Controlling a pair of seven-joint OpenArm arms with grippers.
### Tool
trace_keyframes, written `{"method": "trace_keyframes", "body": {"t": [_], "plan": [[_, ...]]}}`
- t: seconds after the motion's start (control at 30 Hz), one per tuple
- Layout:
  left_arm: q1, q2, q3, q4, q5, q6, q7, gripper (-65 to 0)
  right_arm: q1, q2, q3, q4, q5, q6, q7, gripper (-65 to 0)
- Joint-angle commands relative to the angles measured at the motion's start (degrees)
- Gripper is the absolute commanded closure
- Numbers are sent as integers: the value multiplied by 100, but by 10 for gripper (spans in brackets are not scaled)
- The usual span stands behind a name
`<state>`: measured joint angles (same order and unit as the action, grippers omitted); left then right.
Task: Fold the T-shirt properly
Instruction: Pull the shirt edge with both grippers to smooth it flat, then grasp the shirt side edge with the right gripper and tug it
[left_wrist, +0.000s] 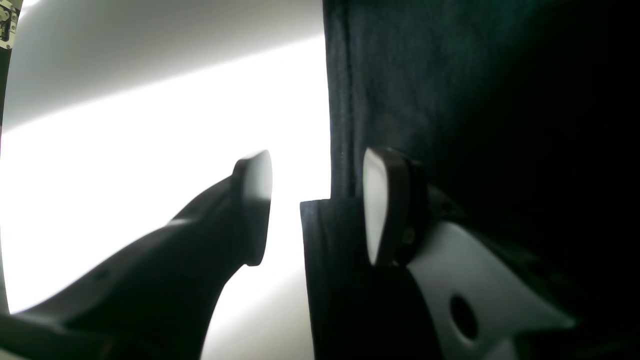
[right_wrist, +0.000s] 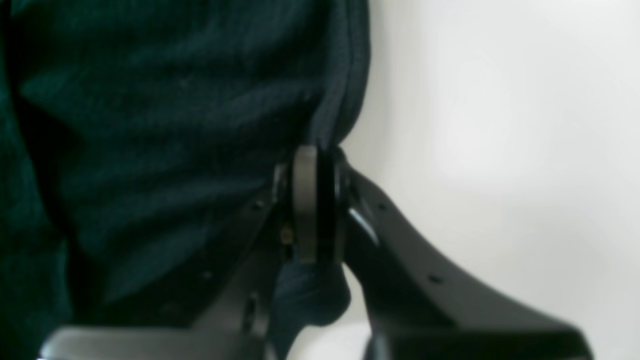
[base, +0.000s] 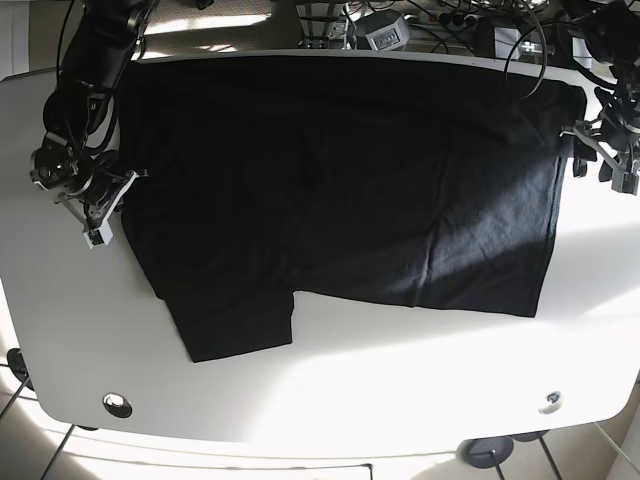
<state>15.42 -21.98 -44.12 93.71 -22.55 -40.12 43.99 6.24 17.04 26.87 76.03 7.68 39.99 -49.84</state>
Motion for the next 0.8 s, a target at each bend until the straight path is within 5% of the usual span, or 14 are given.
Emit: {"method": "trace_keyframes", "body": {"t": [0.03,0.2,0.4,0.43,0.57,0.63,0.8], "plan": [[-26,-128,-41,75,-62,12,-113,-268,312,156,-2,-188,45,1,268,-25],[-52,-128,-32,75,395,12,-122,-268,1095,358,-10,-1366,36,1,892,-25],[-316,-119,-59,66,589,12,-122,-271,1306,367,-2,-1568,36,1,936,-33],[-386,-119,-59,66,597,12,-113,-272,1297,367,7,-1550,54,1,936,-59],[-553,-119,-32,75,597,12,-113,-272,857,200,42,-469,80,1,919,-387],[-606,-119,-23,75,589,12,-113,-272,629,41,42,120,80,1,813,-487],[-694,-119,196,66,624,12,-113,-272,75,-530,-2,1790,80,1,-84,-509]]}}
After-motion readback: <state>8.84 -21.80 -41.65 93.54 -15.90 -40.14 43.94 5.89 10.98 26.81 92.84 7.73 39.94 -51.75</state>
